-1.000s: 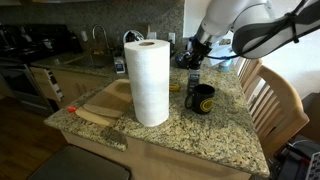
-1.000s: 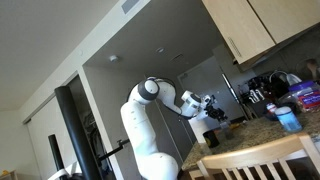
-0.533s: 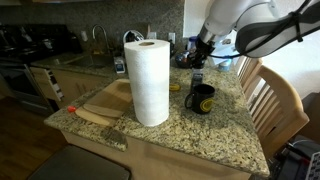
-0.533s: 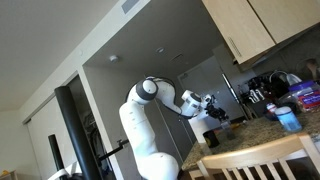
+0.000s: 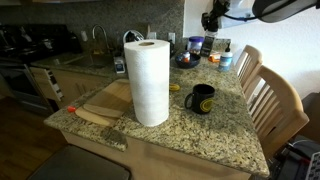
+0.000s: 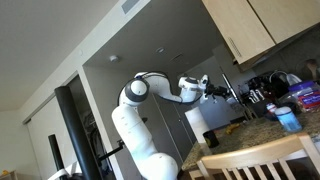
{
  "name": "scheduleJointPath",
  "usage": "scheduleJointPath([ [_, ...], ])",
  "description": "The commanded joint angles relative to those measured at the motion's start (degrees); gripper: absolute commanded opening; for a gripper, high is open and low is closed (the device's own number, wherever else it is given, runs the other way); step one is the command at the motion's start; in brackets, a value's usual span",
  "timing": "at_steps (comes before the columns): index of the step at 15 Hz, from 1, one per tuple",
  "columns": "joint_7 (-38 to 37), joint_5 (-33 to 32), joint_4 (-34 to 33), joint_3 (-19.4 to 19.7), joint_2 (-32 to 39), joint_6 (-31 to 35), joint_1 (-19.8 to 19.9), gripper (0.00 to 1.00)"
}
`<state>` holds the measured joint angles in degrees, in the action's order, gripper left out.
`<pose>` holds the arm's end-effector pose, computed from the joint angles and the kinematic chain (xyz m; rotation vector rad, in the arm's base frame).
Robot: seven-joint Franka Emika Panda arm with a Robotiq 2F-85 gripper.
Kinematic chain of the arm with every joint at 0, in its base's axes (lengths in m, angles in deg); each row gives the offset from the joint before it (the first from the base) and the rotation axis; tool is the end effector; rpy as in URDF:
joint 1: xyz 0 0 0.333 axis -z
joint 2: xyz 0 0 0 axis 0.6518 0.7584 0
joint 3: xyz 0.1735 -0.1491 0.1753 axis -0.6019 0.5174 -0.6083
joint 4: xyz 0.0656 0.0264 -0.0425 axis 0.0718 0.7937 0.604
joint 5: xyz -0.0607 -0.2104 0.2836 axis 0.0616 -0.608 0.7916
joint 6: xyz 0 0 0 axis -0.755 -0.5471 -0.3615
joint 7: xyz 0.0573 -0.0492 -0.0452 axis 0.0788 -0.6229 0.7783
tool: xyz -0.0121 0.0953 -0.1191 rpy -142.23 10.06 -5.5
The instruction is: Move the black pepper container backward and to the right
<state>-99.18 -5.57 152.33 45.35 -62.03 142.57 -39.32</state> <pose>0.5494 0.0075 0.5197 2.4943 -0.5721 1.1220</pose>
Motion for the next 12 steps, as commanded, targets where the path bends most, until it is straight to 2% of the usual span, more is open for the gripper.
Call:
scheduleJointPath([
  [1, -1.7, -3.8, -2.3, -0.2, -0.6, -5.9, 1.0, 0.32],
  [3, 6.6, 4.6, -1.2, 1.8, 0.3, -3.9, -0.4, 0.32],
  [6, 10.6, 10.5, -2.2, 1.6, 3.7, -6.8, 0.1, 0.32],
  [9, 9.3, 10.0, -2.7, 2.0, 6.5, -10.8, 0.9, 0.32],
  [12, 2.4, 4.5, -3.1, 2.7, 8.2, -16.3, 0.7, 0.32],
])
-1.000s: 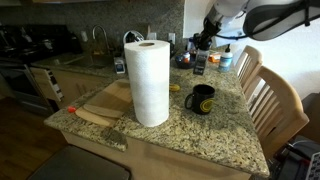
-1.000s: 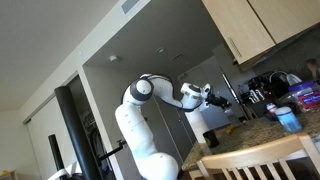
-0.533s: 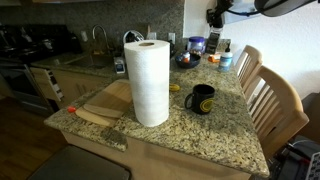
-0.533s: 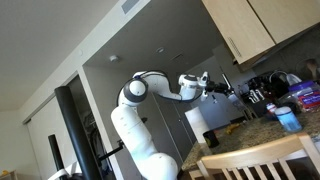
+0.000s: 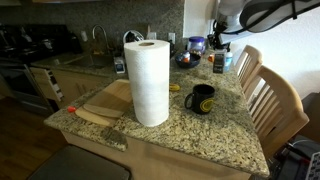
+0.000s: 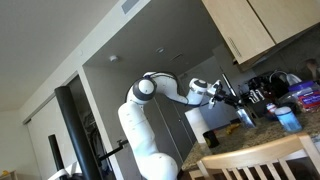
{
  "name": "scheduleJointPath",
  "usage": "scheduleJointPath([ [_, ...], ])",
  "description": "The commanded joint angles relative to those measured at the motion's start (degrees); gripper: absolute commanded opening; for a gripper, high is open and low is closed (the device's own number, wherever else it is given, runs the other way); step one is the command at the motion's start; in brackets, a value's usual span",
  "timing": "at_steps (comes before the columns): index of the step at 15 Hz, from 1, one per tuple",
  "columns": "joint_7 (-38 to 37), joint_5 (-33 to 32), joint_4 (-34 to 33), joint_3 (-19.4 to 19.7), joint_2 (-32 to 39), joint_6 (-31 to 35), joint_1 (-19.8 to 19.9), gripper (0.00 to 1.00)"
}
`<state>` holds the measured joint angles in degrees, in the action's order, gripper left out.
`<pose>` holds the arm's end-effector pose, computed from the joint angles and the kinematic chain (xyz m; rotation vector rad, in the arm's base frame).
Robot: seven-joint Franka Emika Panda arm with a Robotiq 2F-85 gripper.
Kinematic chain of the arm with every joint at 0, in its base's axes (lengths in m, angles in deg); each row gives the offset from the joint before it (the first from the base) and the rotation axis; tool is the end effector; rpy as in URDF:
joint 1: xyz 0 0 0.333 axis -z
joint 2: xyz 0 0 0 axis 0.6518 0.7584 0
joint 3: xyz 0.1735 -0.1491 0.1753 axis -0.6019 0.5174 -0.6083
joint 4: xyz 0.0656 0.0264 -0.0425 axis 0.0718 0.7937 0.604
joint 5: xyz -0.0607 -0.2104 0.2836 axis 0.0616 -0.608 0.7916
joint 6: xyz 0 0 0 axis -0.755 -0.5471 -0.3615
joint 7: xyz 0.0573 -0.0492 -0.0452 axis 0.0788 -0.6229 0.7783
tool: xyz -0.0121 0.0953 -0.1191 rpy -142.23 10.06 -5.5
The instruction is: Move the black pepper container backward and to the right
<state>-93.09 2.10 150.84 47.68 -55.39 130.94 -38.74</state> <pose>0.5512 -0.0430 0.4463 2.5113 -0.6909 0.6916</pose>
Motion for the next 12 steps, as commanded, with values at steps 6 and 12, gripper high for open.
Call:
scheduleJointPath([
  [6, -15.7, -7.5, 0.0, 2.1, 3.6, -10.1, 0.0, 0.82],
  [12, -18.4, -0.8, 5.1, 6.2, 4.2, 2.9, 1.9, 1.00],
])
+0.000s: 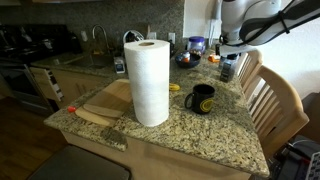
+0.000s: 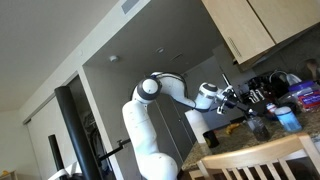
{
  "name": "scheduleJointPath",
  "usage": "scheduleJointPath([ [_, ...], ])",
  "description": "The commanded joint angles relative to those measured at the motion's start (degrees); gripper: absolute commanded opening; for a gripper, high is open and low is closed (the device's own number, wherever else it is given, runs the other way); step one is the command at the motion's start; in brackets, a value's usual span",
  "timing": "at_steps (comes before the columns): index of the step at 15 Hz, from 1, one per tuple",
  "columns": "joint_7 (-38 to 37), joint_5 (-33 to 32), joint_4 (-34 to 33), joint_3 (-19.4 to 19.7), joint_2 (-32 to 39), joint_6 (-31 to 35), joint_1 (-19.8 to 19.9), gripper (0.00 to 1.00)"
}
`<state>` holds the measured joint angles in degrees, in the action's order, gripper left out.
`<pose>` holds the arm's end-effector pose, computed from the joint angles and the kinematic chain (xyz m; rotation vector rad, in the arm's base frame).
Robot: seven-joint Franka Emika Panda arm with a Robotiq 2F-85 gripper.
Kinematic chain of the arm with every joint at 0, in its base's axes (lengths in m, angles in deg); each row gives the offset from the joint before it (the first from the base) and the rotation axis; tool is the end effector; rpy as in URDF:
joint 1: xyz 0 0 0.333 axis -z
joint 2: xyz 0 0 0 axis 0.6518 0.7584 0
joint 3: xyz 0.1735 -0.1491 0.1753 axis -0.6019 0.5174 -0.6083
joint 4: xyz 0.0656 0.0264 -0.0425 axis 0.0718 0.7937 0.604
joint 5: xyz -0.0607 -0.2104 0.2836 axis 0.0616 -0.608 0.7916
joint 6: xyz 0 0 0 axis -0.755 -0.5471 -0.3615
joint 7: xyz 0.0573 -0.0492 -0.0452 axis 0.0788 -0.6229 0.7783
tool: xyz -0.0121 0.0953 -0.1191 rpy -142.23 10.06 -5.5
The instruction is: Move the black pepper container backward and to the right
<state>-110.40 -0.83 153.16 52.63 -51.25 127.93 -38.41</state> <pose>0.5369 -0.1013 0.3860 2.3280 -1.1013 0.5863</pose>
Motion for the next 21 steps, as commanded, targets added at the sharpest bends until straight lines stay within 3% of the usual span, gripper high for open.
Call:
scheduleJointPath([
  [1, -2.0, 1.9, 3.2, 1.8, 0.2, 7.6, 1.8, 1.00],
  [4, -3.3, 0.2, 3.2, 2.8, 0.0, 10.4, 2.1, 1.00],
  [6, -3.3, -4.1, 3.7, 3.1, -1.8, 15.7, 2.2, 1.00],
  [13, 6.5, -11.1, 3.9, 2.9, -10.1, 27.8, 1.0, 1.00],
  [17, 17.9, -3.6, 6.3, 3.9, -12.9, 37.3, -1.8, 1.00],
  [18, 13.0, -6.6, 3.0, 3.0, -11.5, 33.2, -0.3, 1.00],
  [21, 15.8, -4.4, 4.5, 3.1, -12.0, 35.4, -1.7, 1.00],
])
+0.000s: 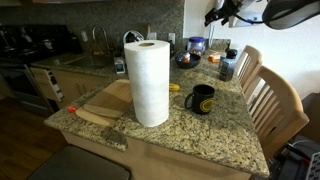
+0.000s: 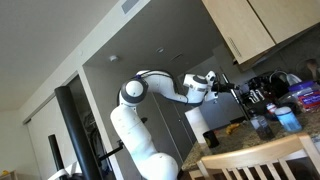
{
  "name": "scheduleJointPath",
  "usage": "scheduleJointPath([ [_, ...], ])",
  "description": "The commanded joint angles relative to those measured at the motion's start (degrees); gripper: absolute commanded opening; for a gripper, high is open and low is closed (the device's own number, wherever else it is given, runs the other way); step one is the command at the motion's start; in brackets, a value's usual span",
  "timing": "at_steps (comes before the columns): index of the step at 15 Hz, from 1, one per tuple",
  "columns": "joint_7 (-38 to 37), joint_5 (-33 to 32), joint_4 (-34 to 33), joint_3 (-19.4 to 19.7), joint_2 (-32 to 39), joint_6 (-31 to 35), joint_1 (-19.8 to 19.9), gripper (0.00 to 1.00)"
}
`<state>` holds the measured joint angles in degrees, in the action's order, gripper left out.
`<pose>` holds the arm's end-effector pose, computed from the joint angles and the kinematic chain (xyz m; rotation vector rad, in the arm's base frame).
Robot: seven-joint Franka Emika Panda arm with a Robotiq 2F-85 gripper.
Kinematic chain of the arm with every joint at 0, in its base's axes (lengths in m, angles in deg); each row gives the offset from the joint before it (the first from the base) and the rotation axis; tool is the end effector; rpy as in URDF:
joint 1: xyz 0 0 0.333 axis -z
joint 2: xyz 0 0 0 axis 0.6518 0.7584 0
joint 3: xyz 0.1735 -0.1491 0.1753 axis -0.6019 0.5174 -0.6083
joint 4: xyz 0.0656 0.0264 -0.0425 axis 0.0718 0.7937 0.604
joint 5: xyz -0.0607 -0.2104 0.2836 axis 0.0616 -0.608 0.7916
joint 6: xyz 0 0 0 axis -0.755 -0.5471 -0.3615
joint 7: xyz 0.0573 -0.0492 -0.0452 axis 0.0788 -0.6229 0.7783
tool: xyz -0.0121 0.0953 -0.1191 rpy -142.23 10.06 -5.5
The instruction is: Move the black pepper container backward and to the right
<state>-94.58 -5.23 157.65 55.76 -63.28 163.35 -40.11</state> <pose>0.5472 -0.0400 0.5218 2.5736 -0.4895 1.3518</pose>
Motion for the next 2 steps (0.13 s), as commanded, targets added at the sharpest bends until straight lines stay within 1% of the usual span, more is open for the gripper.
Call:
scheduleJointPath([
  [1, 0.0, 0.0, 0.1, 0.1, 0.0, 0.1, -0.1, 1.00],
  [2, 0.0, 0.0, 0.2, 0.1, 0.0, 0.2, -0.1, 1.00],
])
